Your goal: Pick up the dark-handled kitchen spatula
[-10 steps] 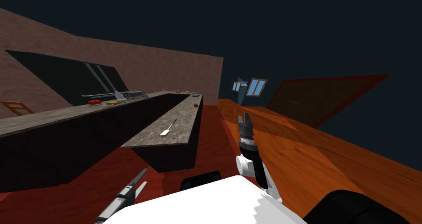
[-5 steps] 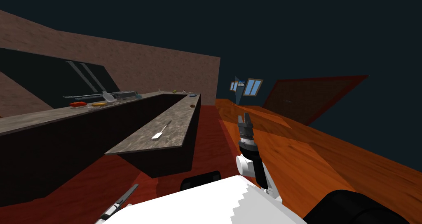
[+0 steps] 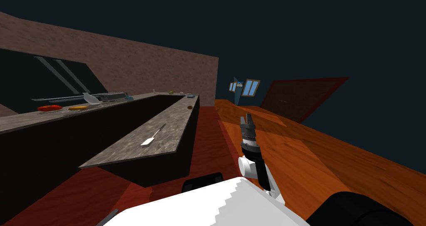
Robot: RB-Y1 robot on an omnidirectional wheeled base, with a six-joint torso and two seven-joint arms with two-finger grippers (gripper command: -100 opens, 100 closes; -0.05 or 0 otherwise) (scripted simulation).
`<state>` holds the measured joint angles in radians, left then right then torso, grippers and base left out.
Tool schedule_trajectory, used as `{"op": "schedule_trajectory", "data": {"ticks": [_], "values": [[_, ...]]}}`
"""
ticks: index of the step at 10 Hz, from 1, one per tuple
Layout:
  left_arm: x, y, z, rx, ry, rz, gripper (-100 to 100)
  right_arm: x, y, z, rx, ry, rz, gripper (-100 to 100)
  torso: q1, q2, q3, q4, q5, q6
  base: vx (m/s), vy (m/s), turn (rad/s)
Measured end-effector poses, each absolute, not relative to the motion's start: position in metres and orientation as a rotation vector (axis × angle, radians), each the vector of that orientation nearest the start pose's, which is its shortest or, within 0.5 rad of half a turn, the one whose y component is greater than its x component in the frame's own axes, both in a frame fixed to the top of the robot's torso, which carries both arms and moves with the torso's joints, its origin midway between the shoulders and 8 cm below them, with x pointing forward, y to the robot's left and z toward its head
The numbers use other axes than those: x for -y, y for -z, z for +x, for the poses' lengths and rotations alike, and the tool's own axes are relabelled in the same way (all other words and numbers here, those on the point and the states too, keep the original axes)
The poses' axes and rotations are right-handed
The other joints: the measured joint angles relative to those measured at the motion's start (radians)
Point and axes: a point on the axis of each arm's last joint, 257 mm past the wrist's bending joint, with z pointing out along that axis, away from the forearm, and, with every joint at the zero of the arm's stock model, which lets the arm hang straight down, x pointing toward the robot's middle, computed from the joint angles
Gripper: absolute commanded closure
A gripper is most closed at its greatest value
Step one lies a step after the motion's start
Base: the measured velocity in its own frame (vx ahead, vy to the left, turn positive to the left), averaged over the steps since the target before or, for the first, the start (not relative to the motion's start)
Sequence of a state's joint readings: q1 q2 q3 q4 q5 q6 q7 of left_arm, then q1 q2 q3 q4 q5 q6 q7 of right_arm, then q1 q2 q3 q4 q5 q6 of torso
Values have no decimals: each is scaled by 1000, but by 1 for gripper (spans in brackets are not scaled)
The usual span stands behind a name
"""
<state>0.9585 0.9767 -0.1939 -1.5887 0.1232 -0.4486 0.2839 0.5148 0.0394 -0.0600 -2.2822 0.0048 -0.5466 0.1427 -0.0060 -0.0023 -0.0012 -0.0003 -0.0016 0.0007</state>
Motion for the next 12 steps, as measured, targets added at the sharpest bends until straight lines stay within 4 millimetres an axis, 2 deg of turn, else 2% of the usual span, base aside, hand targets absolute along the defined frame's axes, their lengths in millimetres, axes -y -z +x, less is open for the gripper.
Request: {"op": "schedule_trajectory", "data": {"ticks": [2, 5, 6, 10, 11, 12], "values": [[-460, 418, 109, -2111, 682, -1261, -100, 302, -30, 329, -591, -1105, 594, 0, 1, 0, 0, 0, 0, 0, 37, -69, -92], [-495, 421, 82, -2205, 575, -1252, -100, 302, -30, 329, -591, -1105, 594, 0, 2, 0, 0, 0, 0, -1, 38, -64, -111], [-508, 418, 67, -2240, 530, -1251, -100, 302, -30, 329, -591, -1105, 594, 0, 2, 0, 0, 0, 0, 0, 38, -43, -67], [-553, 415, 47, -2359, 384, -1204, -100, 302, -30, 329, -591, -1105, 594, 0, 3, -1, -1, 0, 1, 0, 42, -47, -106], [-559, 413, 43, -2380, 356, -1193, -100, 302, -30, 329, -591, -1105, 594, 0, 4, 0, 0, 0, 1, -1, 45, -37, -117], [-575, 408, 34, -2411, 313, -1179, -100, 302, -30, 329, -591, -1105, 594, 0, 4, 0, 0, 0, 1, 0, 39, -26, -77]]}}
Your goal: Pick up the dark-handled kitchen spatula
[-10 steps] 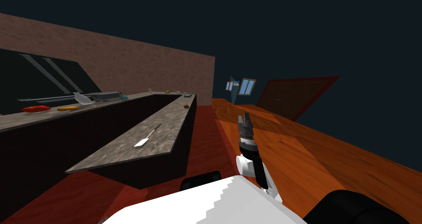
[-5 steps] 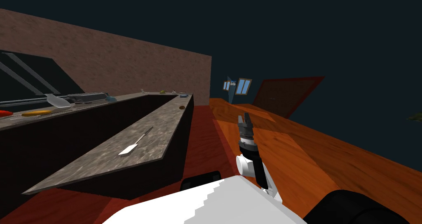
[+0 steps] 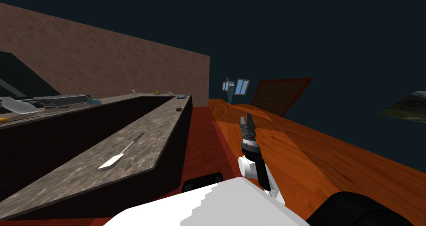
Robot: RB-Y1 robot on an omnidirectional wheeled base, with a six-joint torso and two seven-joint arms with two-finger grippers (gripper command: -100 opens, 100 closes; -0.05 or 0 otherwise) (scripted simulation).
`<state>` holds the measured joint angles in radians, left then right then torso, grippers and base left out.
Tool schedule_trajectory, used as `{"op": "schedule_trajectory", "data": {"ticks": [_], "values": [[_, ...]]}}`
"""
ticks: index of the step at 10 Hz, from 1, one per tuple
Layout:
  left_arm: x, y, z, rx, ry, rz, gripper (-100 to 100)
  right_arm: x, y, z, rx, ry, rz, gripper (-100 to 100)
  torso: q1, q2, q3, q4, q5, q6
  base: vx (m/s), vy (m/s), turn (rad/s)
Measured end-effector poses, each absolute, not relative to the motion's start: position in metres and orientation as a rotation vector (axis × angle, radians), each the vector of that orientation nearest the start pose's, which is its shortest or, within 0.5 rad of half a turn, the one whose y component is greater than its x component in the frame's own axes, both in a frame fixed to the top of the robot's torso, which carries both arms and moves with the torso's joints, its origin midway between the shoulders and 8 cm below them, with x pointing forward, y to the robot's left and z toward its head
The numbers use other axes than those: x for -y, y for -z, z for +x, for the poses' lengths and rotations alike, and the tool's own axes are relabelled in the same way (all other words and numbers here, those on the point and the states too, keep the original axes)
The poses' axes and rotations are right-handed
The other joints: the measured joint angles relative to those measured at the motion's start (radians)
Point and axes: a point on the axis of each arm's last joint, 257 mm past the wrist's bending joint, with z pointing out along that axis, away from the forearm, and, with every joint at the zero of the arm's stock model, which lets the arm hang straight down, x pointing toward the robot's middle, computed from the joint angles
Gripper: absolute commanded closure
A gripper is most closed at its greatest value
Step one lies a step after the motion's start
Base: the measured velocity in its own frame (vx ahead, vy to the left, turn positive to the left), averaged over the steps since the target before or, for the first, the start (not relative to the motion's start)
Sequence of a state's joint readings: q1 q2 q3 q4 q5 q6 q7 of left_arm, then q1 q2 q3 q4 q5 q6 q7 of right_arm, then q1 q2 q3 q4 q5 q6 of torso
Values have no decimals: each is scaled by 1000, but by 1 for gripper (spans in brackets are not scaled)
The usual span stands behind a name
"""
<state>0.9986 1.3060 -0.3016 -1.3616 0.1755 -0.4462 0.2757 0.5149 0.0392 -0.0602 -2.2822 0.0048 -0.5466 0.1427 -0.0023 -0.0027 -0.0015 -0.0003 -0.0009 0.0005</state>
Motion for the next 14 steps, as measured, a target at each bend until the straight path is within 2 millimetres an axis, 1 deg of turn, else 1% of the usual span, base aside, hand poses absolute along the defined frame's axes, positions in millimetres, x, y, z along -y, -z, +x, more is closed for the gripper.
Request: {"op": "schedule_trajectory", "data": {"ticks": [3, 5, 7, 8, 9, 11, 13, 14], "values": [[-605, 397, 24, -2478, 220, -1129, -100, 302, -30, 329, -591, -1105, 594, 0, 1, 0, 0, 0, 0, -1, 42, -18, -118], [-630, 387, 16, -2536, 138, -1080, -100, 302, -30, 329, -591, -1105, 594, 0, 2, -2, -1, 0, 1, 0, 71, 0, -136], [-648, 376, 15, -2580, 76, -1028, -100, 302, -30, 329, -591, -1105, 594, 0, 2, -2, -1, 0, 0, 0, 82, -4, -217], [-663, 368, 13, -2608, 34, -988, -100, 302, -30, 329, -591, -1105, 594, 0, 2, -3, -2, -1, 1, 1, 71, 18, -73], [-669, 364, 15, -2622, 18, -965, -100, 302, -30, 329, -592, -1104, 594, 0, 3, -2, -1, -1, 1, -1, 56, 24, -123], [-687, 352, 17, -2663, -40, -896, -100, 302, -30, 329, -591, -1105, 594, 0, 4, -3, -2, -1, 1, 0, 111, 51, -249], [-696, 340, 25, -2700, -79, -811, -100, 302, -30, 329, -592, -1104, 594, 0, 7, -7, -4, -2, 2, 0, 149, 102, -231], [-700, 338, 30, -2714, -91, -769, -100, 302, -30, 329, -592, -1104, 594, 0, 9, -8, -5, -2, 2, 0, 171, 145, -270]]}}
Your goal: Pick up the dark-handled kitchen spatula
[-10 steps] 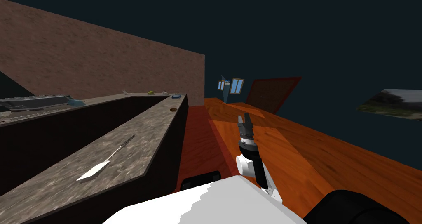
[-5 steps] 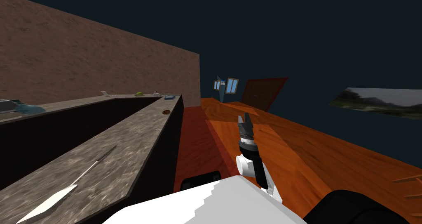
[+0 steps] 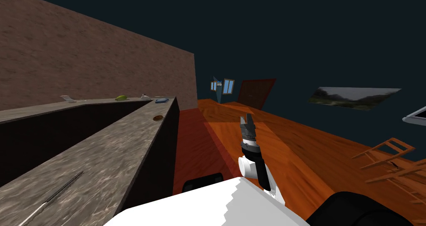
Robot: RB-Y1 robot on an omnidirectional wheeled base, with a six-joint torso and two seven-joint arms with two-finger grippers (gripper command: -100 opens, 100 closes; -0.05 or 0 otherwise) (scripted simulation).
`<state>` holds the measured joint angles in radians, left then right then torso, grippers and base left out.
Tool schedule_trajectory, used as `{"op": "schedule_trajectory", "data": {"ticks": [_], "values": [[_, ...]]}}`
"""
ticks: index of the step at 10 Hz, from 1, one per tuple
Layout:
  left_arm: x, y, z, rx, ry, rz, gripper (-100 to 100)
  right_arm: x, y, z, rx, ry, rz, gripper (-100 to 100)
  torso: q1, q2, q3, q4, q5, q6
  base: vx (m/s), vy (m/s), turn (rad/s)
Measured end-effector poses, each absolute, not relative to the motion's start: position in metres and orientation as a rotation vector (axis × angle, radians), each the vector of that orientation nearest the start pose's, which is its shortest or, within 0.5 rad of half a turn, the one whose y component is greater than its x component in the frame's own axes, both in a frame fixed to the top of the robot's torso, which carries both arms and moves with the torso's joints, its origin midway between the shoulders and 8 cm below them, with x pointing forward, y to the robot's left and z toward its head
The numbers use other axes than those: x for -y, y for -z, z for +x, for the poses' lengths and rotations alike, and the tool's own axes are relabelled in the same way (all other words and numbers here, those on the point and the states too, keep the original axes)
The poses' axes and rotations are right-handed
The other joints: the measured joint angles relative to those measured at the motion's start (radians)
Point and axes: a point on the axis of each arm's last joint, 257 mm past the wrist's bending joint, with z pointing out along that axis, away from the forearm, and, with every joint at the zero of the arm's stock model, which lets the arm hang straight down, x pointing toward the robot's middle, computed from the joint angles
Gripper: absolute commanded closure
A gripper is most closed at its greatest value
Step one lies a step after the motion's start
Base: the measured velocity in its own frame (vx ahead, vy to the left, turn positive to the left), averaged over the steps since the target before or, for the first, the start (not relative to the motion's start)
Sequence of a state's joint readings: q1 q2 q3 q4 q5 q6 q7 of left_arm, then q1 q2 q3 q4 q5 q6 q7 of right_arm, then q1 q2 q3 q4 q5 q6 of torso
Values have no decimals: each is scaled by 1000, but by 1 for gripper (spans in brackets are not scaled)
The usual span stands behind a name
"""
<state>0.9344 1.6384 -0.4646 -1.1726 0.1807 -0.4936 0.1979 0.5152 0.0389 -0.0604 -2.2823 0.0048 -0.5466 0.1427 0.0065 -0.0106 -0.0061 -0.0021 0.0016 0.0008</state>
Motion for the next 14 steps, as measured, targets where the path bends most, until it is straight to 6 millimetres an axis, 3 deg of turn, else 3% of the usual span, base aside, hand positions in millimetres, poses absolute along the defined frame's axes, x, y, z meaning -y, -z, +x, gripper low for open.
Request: {"op": "schedule_trajectory", "data": {"ticks": [3, 4, 5, 9, 10, 14], "values": [[-700, 335, 42, -2744, -97, -678, -100, 302, -30, 329, -592, -1104, 594, 0, 4, -2, -1, -1, 1, 0, 142, 140, -164], [-700, 334, 43, -2745, -97, -671, 0, 302, -30, 329, -592, -1104, 594, 0, -1, 3, 2, 1, 0, -2, 14, 17, 3], [-700, 334, 43, -2744, -97, -672, -100, 302, -30, 329, -592, -1104, 594, 0, -6, 7, 4, 2, -1, -2, 22, 22, -64], [-694, 354, 26, -2733, -101, -696, -100, 302, -30, 329, -591, -1104, 594, 0, -7, 9, 5, 2, -2, -2, 20, 21, -41], [-694, 354, 25, -2733, -101, -696, 100, 302, -30, 329, -591, -1104, 594, 0, -8, 10, 6, 2, -2, -2, 0, 0, 0], [-694, 354, 26, -2733, -100, -694, 100, 302, -30, 329, -591, -1104, 594, 0, -8, 11, 6, 2, -1, -3, 0, 0, 0]]}}
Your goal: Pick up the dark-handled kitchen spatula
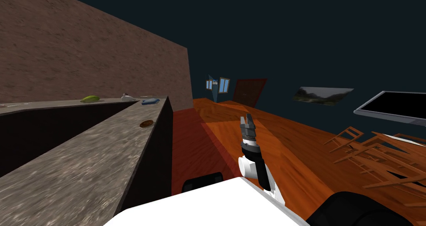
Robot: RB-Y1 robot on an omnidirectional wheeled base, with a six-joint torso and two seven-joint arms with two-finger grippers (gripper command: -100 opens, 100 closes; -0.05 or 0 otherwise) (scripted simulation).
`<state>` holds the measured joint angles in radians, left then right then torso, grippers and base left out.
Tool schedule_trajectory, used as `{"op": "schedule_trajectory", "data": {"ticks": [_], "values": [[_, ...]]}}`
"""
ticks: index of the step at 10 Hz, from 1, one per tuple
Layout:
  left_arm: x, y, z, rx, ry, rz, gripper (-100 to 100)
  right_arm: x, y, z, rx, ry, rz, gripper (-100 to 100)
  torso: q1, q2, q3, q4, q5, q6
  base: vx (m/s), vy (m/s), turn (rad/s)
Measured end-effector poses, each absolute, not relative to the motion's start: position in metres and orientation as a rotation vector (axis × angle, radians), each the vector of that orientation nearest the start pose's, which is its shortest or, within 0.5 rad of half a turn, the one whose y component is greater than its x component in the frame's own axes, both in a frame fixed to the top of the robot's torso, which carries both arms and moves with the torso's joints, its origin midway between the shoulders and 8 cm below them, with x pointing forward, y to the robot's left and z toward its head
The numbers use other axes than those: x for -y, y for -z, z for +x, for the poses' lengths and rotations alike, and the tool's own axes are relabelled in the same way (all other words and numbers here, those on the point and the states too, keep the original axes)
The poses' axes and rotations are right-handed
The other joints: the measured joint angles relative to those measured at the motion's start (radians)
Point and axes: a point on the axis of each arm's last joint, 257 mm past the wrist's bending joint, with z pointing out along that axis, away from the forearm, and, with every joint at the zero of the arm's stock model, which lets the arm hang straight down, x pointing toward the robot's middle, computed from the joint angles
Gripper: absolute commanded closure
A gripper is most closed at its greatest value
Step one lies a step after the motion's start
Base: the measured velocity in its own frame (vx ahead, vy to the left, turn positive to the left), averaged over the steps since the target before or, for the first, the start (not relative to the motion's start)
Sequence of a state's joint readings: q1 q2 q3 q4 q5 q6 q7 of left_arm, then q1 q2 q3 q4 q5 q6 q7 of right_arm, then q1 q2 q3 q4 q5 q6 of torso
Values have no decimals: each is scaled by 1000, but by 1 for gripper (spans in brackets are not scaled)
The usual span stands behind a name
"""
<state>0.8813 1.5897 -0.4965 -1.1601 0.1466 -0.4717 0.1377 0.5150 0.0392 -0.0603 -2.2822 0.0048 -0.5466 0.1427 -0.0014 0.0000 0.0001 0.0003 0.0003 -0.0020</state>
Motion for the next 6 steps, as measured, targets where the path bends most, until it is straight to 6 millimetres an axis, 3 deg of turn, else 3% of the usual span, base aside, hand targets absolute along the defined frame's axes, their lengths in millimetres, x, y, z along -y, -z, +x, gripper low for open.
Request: {"op": "schedule_trajectory", "data": {"ticks": [1, 2, 5, 6], "values": [[-694, 354, 26, -2733, -100, -694, 0, 302, -30, 329, -591, -1104, 594, 0, 0, 0, 0, 0, 0, 0, 0, 0, 0], [-694, 354, 26, -2733, -100, -694, 100, 302, -30, 329, -591, -1104, 594, 0, 0, 0, 0, 0, 0, 0, -19, -17, 84], [-700, 339, 37, -2742, -100, -677, 100, 302, -30, 329, -591, -1105, 594, 0, -3, 2, 1, 0, -1, 0, -24, -24, 45], [-700, 338, 38, -2742, -99, -677, 0, 302, -30, 329, -591, -1105, 594, 0, -2, 1, 1, 0, 0, 0, 0, 0, 0]]}}
